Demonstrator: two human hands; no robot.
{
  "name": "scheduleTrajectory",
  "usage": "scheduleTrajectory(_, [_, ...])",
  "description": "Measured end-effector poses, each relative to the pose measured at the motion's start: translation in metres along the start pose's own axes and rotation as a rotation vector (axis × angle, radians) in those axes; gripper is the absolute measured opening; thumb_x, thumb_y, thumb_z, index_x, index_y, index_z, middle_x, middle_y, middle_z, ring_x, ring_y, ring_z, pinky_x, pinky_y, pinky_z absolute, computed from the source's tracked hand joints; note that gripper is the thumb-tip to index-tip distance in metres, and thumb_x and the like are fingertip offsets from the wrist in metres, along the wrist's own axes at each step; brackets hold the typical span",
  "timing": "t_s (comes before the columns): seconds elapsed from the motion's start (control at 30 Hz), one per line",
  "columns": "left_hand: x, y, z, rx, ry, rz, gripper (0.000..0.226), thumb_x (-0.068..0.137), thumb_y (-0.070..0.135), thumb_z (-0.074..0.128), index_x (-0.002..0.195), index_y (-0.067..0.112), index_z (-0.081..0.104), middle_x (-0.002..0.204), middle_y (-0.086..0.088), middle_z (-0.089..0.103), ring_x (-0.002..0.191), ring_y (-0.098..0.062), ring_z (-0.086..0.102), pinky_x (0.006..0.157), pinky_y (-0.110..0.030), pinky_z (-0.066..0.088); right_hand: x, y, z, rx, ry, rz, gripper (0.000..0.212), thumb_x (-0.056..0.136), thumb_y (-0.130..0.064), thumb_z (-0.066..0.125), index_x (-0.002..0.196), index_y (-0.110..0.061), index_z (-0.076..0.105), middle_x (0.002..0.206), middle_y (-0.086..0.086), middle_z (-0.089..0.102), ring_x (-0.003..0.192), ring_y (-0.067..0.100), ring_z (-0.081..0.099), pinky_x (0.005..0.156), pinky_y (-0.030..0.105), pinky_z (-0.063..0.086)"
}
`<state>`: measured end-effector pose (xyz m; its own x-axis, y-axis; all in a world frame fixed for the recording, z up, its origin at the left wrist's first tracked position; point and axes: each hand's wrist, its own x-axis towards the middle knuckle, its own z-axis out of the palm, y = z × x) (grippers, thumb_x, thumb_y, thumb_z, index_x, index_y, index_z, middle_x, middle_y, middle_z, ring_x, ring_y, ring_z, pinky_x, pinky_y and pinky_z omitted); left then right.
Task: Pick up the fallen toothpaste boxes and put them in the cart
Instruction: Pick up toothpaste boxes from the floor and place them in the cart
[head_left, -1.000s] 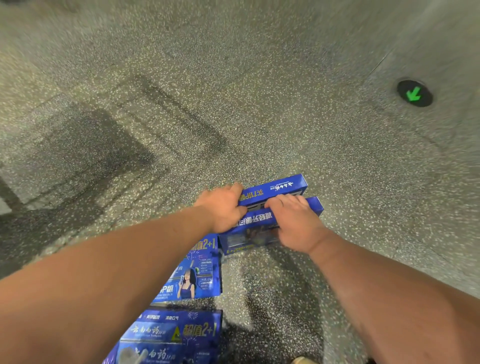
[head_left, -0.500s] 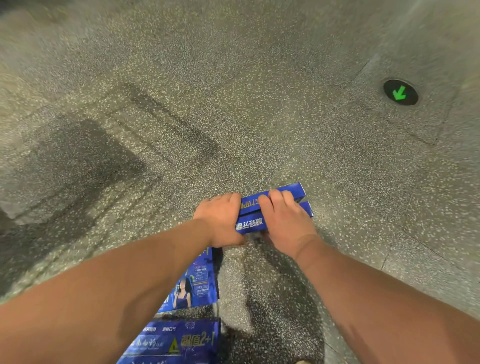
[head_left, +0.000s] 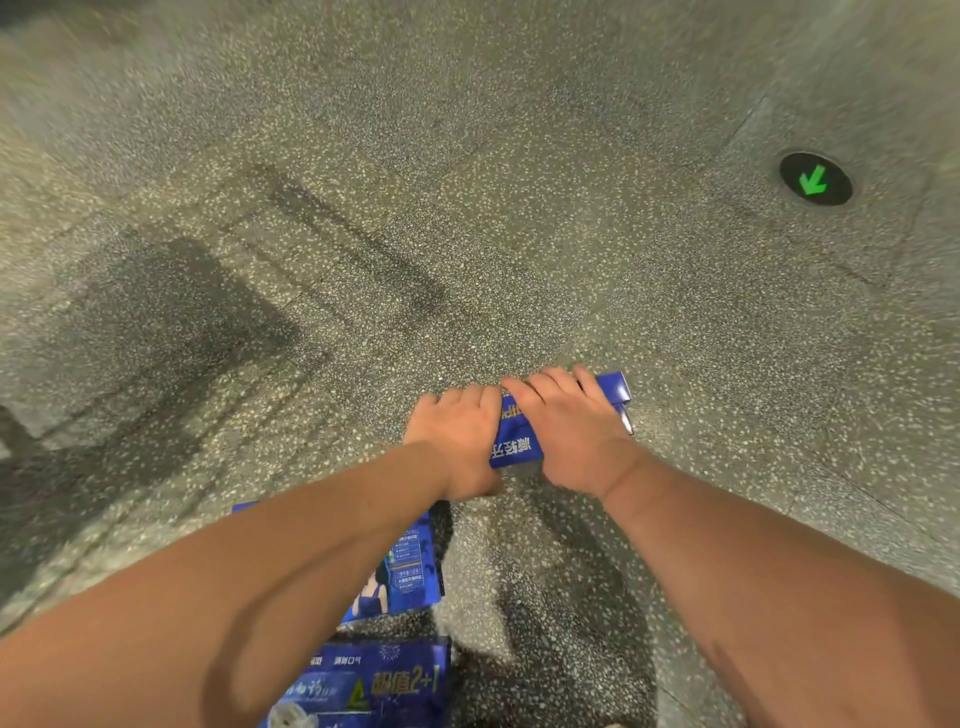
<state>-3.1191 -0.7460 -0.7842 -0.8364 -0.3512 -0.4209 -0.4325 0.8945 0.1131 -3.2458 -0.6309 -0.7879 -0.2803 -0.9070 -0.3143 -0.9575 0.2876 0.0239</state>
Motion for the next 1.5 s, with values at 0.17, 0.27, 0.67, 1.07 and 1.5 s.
scheduleTrajectory(0.17, [0.000, 0.005, 0.001, 0.014, 0.019, -0.045, 0.098, 0.069, 0.072, 0.074, 0.138, 0.016, 0.033, 0.134, -0.003, 0.049, 0.126, -0.028, 0.049, 0.104, -0.048, 0.041, 0.002, 0.002, -0.006, 0.005, 0.016, -0.008, 0.085, 0.070, -0.031, 0.077, 0.144, -0.021, 0.038, 0.128, -0.004, 0.053, 0.124, 0.020, 0.048, 0.116, 0.040, 0.028])
scheduleTrajectory(0.27, [0.003, 0.008, 0.002, 0.012, 0.044, -0.068, 0.081, 0.075, 0.067, 0.072, 0.129, 0.017, 0.039, 0.127, -0.004, 0.053, 0.119, -0.028, 0.053, 0.098, -0.047, 0.042, 0.004, 0.002, -0.005, 0.010, 0.038, -0.002, 0.062, 0.068, -0.028, 0.073, 0.124, -0.023, 0.047, 0.114, -0.005, 0.054, 0.111, 0.020, 0.052, 0.106, 0.037, 0.035])
scheduleTrajectory(0.67, [-0.048, 0.003, -0.071, -0.065, 0.063, 0.015, 0.057, 0.083, 0.047, 0.064, 0.127, 0.020, 0.041, 0.121, 0.001, 0.053, 0.112, -0.021, 0.053, 0.096, -0.038, 0.040, -0.030, -0.018, -0.103, -0.070, -0.116, 0.047, 0.054, 0.074, -0.032, 0.071, 0.119, -0.021, 0.045, 0.115, -0.001, 0.056, 0.111, 0.022, 0.052, 0.100, 0.038, 0.038])
scheduleTrajectory(1.07, [-0.307, -0.013, -0.464, -0.007, -0.004, -0.041, 0.062, 0.072, 0.050, 0.073, 0.120, 0.023, 0.043, 0.119, -0.002, 0.054, 0.114, -0.026, 0.057, 0.093, -0.041, 0.042, -0.169, -0.097, -0.542, -0.041, -0.118, -0.044, 0.052, 0.074, -0.031, 0.064, 0.120, -0.020, 0.043, 0.120, 0.003, 0.055, 0.113, 0.027, 0.052, 0.097, 0.041, 0.039])
scheduleTrajectory(1.5, [-0.601, -0.075, -0.661, -0.132, 0.259, -0.442, 0.067, 0.077, 0.063, 0.070, 0.122, 0.019, 0.046, 0.124, -0.008, 0.058, 0.115, -0.033, 0.058, 0.095, -0.043, 0.044, -0.238, -0.268, -0.838, -0.157, 0.093, -0.532, 0.069, 0.064, -0.065, 0.054, 0.116, -0.021, 0.050, 0.116, 0.005, 0.060, 0.111, 0.030, 0.054, 0.092, 0.042, 0.039])
